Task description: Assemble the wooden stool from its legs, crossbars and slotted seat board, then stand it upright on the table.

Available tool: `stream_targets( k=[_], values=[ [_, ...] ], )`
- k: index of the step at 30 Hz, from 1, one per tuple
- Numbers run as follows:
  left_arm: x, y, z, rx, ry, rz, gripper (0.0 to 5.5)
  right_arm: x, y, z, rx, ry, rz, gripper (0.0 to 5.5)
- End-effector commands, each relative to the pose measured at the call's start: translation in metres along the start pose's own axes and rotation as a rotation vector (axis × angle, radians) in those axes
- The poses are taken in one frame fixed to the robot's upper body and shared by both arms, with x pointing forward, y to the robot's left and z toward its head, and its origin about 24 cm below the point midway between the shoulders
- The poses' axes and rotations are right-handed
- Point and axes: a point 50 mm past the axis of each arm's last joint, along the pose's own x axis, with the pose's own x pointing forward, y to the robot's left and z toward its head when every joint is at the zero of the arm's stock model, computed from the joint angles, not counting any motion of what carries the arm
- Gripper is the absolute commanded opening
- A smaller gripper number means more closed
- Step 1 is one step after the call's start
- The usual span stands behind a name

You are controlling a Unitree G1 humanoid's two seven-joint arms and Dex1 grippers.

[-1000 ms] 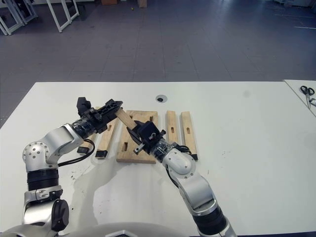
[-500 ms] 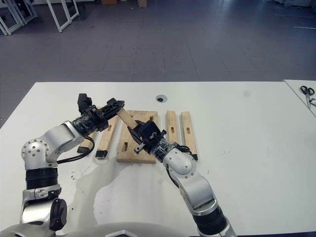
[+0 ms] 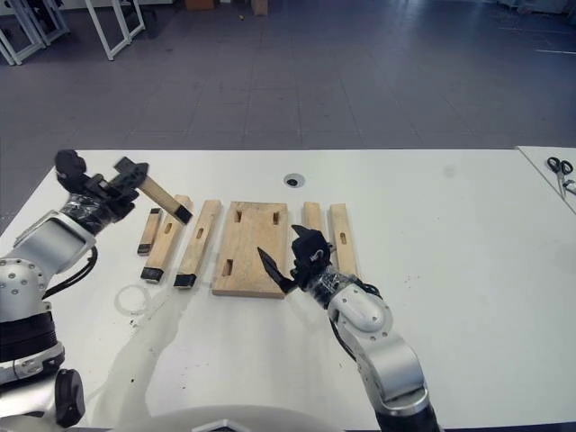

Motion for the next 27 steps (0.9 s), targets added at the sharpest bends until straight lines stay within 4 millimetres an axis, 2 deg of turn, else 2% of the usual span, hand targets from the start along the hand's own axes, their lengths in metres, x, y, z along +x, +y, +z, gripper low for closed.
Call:
stream_targets(
  k=[1,4,7,16,19,23,27],
  values=[
    [0.012,0.006,-0.025,0.206,0.031,0.079,0.43,0.002,0.005,-0.002,-0.05,0.031,-0.024,4.37],
    [0.022,0.015,-0.045,0.274,0.066,0.107,0.43,0.004,0.006,-0.002,-0.057,0.03,-0.023,4.37],
    [0.027,0.022,-0.057,0.291,0.081,0.117,0.43,0.005,0.006,-0.001,-0.067,0.028,-0.018,4.37],
    [0.033,0.035,-0.07,0.315,0.089,0.129,0.43,0.005,0.004,0.002,-0.087,0.023,-0.018,4.37],
    [0.036,0.035,-0.068,0.296,0.064,0.136,0.43,0.005,0.004,0.002,-0.093,0.021,-0.016,4.37],
    [0.042,0.028,-0.051,0.211,-0.012,0.118,0.43,0.004,0.004,0.001,-0.098,0.022,-0.015,4.37],
    [0.044,0.029,-0.045,0.231,-0.022,0.12,0.43,0.004,0.005,0.001,-0.098,0.024,-0.016,4.37]
  ],
)
